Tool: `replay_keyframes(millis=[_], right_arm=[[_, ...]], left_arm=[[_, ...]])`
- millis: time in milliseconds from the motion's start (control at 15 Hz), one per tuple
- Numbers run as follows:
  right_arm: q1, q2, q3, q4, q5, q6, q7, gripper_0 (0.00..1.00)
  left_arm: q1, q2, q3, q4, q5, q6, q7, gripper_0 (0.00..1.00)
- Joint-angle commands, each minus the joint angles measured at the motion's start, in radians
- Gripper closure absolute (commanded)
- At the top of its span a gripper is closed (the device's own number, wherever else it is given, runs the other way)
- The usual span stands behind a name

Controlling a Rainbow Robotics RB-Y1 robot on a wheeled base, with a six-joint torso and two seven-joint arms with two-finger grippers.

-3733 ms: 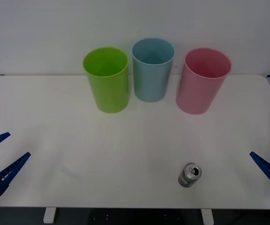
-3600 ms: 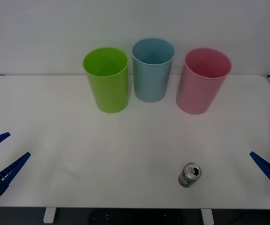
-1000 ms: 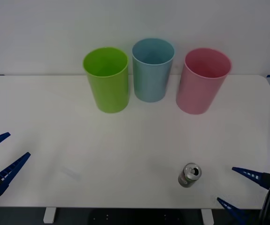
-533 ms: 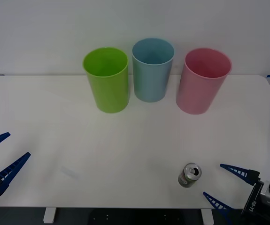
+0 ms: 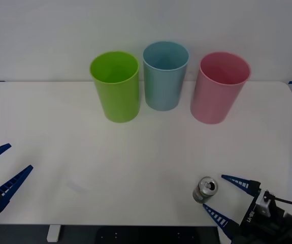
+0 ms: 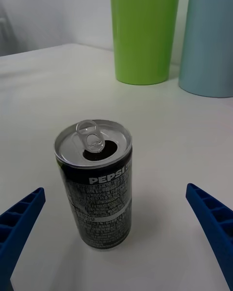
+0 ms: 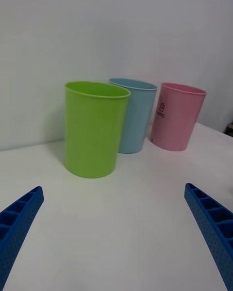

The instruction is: Grasp the object on the table and drop it into the matching bin: aluminum can to the light blue bin, PET bottle to the pink bin.

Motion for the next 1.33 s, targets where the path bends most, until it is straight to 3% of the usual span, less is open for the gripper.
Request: replay_keyframes(millis=[67, 400, 867, 933, 1000, 1067, 1333], right_arm=[[-0.018, 0.0, 0.048, 0.0, -0.003, 0.052, 0.007, 0.0], [-0.046, 0.008, 0.1, 0.0, -0.005, 0.124, 0.011, 0.0], [-0.048, 0.015, 0.106, 0.0, -0.003, 0.136, 0.023, 0.0], [-0.046, 0.017, 0.106, 0.0, -0.003, 0.135, 0.027, 0.49], [-0.046, 0.017, 0.106, 0.0, -0.003, 0.135, 0.033, 0.9], [-0.046, 0.017, 0.106, -0.001, -0.003, 0.133, 0.039, 0.99], [-0.048, 0.017, 0.106, 0.0, -0.006, 0.133, 0.045, 1.0]], left_arm=[[0.0, 0.0, 0.0, 0.0, 0.0, 0.0, 0.0, 0.0], [0.0, 0.0, 0.0, 0.0, 0.0, 0.0, 0.0, 0.0], [0.0, 0.0, 0.0, 0.0, 0.0, 0.0, 0.0, 0.0], [0.0, 0.0, 0.0, 0.0, 0.0, 0.0, 0.0, 0.0], [0.0, 0.0, 0.0, 0.0, 0.0, 0.0, 0.0, 0.0], [0.0, 0.0, 0.0, 0.0, 0.0, 0.0, 0.0, 0.0], [0.0, 0.0, 0.0, 0.0, 0.0, 0.0, 0.0, 0.0]])
